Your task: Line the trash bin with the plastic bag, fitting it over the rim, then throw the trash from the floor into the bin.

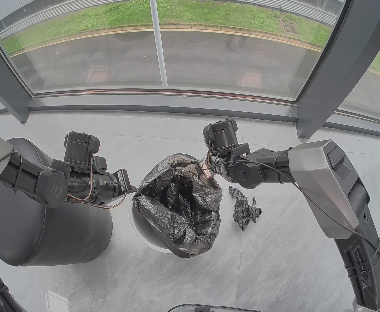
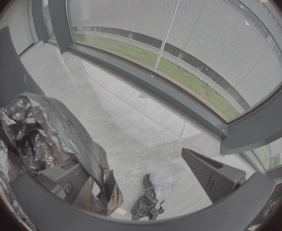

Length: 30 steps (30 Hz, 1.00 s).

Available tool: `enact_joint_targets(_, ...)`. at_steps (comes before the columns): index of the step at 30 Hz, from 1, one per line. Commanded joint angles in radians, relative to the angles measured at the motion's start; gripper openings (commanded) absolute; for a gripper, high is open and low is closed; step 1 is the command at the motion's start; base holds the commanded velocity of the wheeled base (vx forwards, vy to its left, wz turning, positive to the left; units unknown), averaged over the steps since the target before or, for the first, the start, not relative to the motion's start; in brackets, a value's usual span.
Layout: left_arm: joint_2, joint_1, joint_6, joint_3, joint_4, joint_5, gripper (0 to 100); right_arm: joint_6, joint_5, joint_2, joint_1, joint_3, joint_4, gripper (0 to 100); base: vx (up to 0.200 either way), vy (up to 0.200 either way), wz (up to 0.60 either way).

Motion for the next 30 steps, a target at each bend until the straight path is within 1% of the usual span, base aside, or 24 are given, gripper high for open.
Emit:
enact_joint_targets(1,-0.034,0.0,-0.01,0.017,0.0,-0.001,0,0.047,0.0,-0.07,0.015,0.0,0.056,100,0.0,0.0,0.0)
enact_joint_targets(5,-0.039,0.0,-0.011,0.017,0.0,-0.001,0,0.106,0.001,-0.12,0.03,0.0,0.149,100,0.0,0.0,0.0)
enact_joint_targets(8,-0.043,-0.011,-0.017,0.02,0.0,0.001,0,0.157,0.026,-0.163,0.043,0.0,0.227,100,0.0,0.0,0.0)
enact_joint_targets(10,-0.053,-0.022,-0.033,0.025,0.0,0.001,0,0.22,0.04,-0.185,0.049,0.0,0.284,100,0.0,0.0,0.0)
enact_joint_targets(11,-0.057,-0.023,-0.037,0.028,0.0,0.001,0,0.235,0.041,-0.191,0.05,0.0,0.296,100,0.0,0.0,0.0)
enact_joint_targets(12,-0.074,-0.035,-0.056,0.045,0.001,-0.001,0,0.301,0.049,-0.219,0.067,0.0,0.352,100,0.0,0.0,0.0)
enact_joint_targets(13,-0.076,-0.037,-0.057,0.047,0.0,-0.001,0,0.307,0.051,-0.222,0.07,0.0,0.359,100,0.0,0.0,0.0)
enact_joint_targets(14,-0.1,-0.068,-0.085,0.077,0.001,-0.001,0,0.402,0.095,-0.271,0.087,0.0,0.476,100,0.0,0.0,0.0)
enact_joint_targets(15,-0.113,-0.092,-0.1,0.1,0.0,-0.001,0,0.464,0.133,-0.297,0.093,0.0,0.545,100,0.0,0.0,0.0)
enact_joint_targets(16,-0.116,-0.1,-0.106,0.106,0.0,-0.001,0,0.482,0.146,-0.304,0.093,0.0,0.563,100,0.0,0.0,0.0)
enact_joint_targets(17,-0.116,-0.1,-0.106,0.106,0.0,-0.001,0,0.482,0.146,-0.304,0.093,0.0,0.563,100,0.0,0.0,0.0)
enact_joint_targets(18,-0.139,-0.143,-0.162,0.146,0.0,0.001,0,0.634,0.255,-0.37,0.098,0.0,0.711,100,0.0,0.0,0.0)
enact_joint_targets(19,-0.139,-0.143,-0.162,0.146,0.0,0.001,0,0.634,0.255,-0.37,0.098,0.0,0.711,100,0.0,0.0,0.0)
enact_joint_targets(20,-0.148,-0.163,-0.237,0.151,0.0,0.001,0,0.725,0.311,-0.419,0.099,0.0,0.793,100,0.0,0.0,0.0)
enact_joint_targets(21,-0.146,-0.167,-0.271,0.151,0.0,0.001,0,0.754,0.317,-0.438,0.098,0.0,0.809,100,0.0,0.0,0.0)
enact_joint_targets(22,-0.14,-0.17,-0.323,0.149,0.0,0.001,0,0.803,0.321,-0.476,0.09,0.0,0.812,100,0.0,0.0,0.0)
enact_joint_targets(23,-0.132,-0.172,-0.346,0.148,0.0,0.001,0,0.826,0.321,-0.502,0.084,0.0,0.797,100,0.0,0.0,0.0)
enact_joint_targets(25,-0.108,-0.172,-0.358,0.143,-0.002,0.001,0,0.847,0.321,-0.548,0.064,0.0,0.747,100,0.0,0.0,0.0)
enact_joint_targets(26,-0.074,-0.172,-0.356,0.14,-0.016,0.005,0,0.855,0.321,-0.594,0.046,0.021,0.677,100,0.0,0.0,0.0)
enact_joint_targets(28,-0.048,-0.178,-0.355,0.148,-0.057,0.011,0,0.856,0.317,-0.659,0.024,0.161,0.568,100,0.0,0.0,0.0)
enact_joint_targets(29,-0.048,-0.178,-0.355,0.148,-0.057,0.011,0,0.856,0.317,-0.659,0.024,0.161,0.568,100,0.0,0.0,0.0)
enact_joint_targets(30,-0.047,-0.192,-0.353,0.155,-0.077,0.016,0,0.856,0.321,-0.72,0.009,0.277,0.484,100,0.0,0.0,0.0)
